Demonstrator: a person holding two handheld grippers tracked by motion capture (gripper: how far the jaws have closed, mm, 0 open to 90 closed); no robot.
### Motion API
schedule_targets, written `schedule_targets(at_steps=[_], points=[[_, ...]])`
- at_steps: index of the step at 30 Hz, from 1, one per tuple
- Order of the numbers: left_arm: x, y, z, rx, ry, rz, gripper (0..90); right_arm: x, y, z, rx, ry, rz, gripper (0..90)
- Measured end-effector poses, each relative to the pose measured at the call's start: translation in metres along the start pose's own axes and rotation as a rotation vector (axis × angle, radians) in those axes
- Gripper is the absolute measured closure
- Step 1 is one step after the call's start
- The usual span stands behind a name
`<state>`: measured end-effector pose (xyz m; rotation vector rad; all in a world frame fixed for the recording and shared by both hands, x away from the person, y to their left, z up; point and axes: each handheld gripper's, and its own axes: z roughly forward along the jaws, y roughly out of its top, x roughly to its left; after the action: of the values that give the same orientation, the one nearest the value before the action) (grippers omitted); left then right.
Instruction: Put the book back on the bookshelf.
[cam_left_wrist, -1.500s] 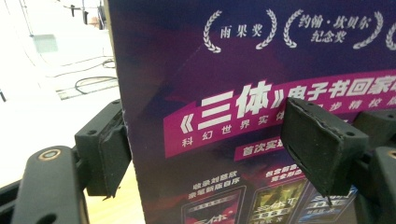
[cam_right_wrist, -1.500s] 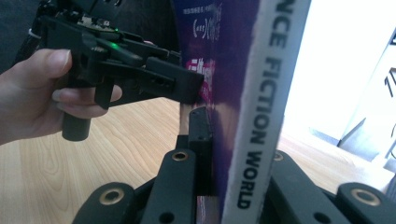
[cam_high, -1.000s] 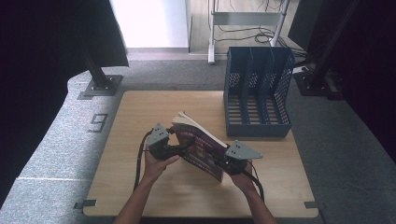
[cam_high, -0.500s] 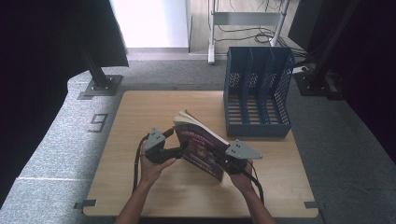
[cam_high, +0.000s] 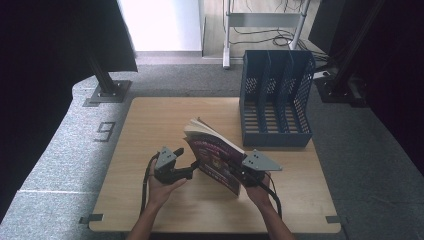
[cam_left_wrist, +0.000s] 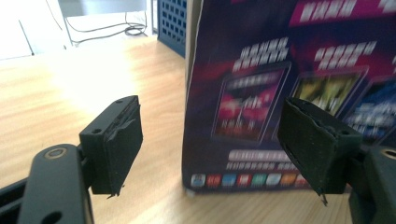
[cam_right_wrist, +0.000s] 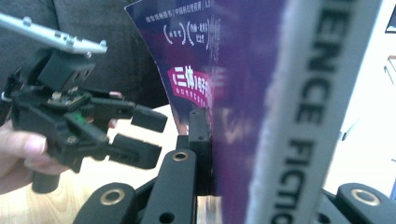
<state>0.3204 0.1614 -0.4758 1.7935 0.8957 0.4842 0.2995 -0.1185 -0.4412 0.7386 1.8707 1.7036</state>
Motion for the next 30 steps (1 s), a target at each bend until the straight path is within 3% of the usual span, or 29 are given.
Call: schedule_targets(at_steps=[6, 15, 30], points=[[0.003, -0.007, -0.007, 0.004, 0.001, -0.024, 22.2, -0.001, 0.003, -0.003, -0.028, 0.002, 0.006, 81.6], [-0.001, -0.009, -0.012, 0.004, -0.001, -0.018, 22.1, -0.001, 0.007, -0.006, -0.039, -0.003, -0.003, 81.7], [-0.002, -0.011, -0.009, 0.011, 0.011, -0.03, 23.2, -0.014, 0.012, -0.022, -0.074, -0.062, 0.019, 81.6]])
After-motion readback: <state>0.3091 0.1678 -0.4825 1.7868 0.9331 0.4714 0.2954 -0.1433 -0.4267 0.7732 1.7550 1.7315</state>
